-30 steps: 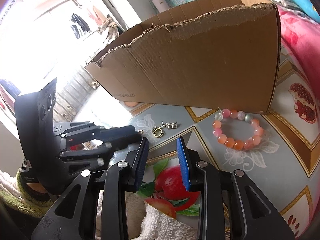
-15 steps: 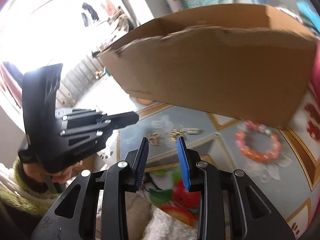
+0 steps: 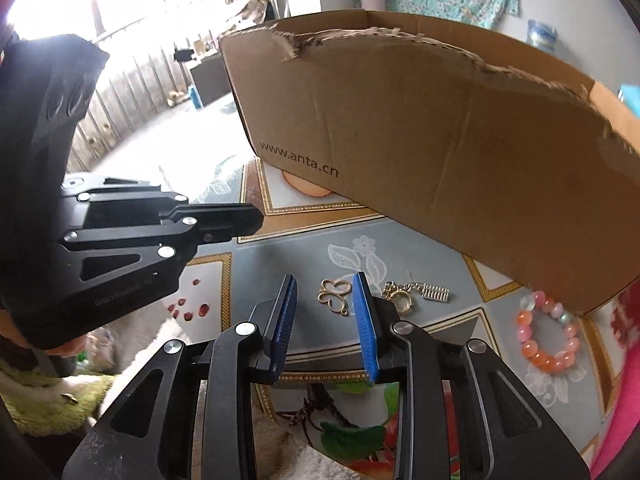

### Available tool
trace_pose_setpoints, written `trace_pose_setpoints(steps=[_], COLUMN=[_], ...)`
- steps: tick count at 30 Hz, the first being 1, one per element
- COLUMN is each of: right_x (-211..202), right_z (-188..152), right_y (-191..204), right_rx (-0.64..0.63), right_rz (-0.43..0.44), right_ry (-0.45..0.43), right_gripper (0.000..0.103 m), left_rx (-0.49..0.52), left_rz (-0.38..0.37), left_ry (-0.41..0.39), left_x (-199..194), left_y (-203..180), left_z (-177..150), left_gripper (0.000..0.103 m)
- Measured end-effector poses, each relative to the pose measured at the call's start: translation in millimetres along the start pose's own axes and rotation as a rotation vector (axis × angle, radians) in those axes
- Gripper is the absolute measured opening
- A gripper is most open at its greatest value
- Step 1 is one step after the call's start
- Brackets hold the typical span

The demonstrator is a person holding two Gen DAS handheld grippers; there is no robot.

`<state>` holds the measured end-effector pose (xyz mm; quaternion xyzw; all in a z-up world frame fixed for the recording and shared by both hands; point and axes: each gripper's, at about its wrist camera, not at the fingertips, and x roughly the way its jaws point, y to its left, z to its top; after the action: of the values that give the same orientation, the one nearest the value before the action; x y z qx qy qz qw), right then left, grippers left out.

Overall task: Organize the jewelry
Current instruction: 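Position the open right tool over the small gold ring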

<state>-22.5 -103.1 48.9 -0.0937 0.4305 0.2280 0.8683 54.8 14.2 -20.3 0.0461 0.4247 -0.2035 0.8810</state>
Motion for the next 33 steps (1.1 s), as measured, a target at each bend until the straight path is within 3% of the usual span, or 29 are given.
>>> trace_pose_setpoints(steps=[10, 20, 29, 30, 33], right_x=[8, 8, -10, -11, -11], right_z=[9, 9, 8, 9, 13], right_y=[15, 9, 0, -1, -1], right_rx=[-0.021, 0.004, 0.011, 0.006, -0.086], right_rz=[-0.046, -0.033, 0.020, 0.033, 0.058], right_ry=[0.062, 0.068, 0.059, 0.054, 0.059], right_gripper=[0.004, 0.000, 0.000, 0.002, 0.024], left_rx=[-0.028, -0.036, -0.032, -0.032, -0.028], left_rz=[-0.021, -0.028, -0.023, -0.023, -0.025], left_ry=[-0.012, -0.023, -0.026, -0.027, -0.027], left_x=[-4, -7, -7, -8, -8], left_y=[15, 18, 17, 18, 18], left_z=[-5, -8, -10, -11, -12], left_gripper=[0.000, 0.000, 0.000, 0.000, 0.000])
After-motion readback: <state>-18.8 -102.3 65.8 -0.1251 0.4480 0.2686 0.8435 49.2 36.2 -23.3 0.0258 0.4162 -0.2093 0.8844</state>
